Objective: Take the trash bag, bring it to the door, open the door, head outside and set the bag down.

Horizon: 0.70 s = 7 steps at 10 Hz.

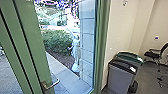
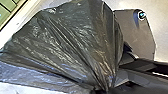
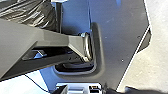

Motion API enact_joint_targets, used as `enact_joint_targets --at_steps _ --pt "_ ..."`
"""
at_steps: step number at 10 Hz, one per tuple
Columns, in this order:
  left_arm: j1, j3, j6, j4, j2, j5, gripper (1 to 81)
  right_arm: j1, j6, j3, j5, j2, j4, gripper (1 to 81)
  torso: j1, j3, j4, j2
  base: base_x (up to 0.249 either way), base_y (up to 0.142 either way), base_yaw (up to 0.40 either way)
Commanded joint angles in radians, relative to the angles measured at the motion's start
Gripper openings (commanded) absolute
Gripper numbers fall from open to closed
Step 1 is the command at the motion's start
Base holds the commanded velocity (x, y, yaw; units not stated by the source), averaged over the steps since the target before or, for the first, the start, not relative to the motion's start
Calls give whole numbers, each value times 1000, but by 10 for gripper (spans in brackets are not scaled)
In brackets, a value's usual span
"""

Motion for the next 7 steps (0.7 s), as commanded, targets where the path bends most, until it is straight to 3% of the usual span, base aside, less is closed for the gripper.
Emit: enact_joint_targets --at_steps 1,7 --pt "-63 1 2 4 2 65 10 34 -4 6 -56 11 -9 811 0 0 0 0 100 0 0" --pt "-63 1 3 5 2 67 10 37 -4 6 -56 11 -9 811 0 0 0 0 95 0 0"
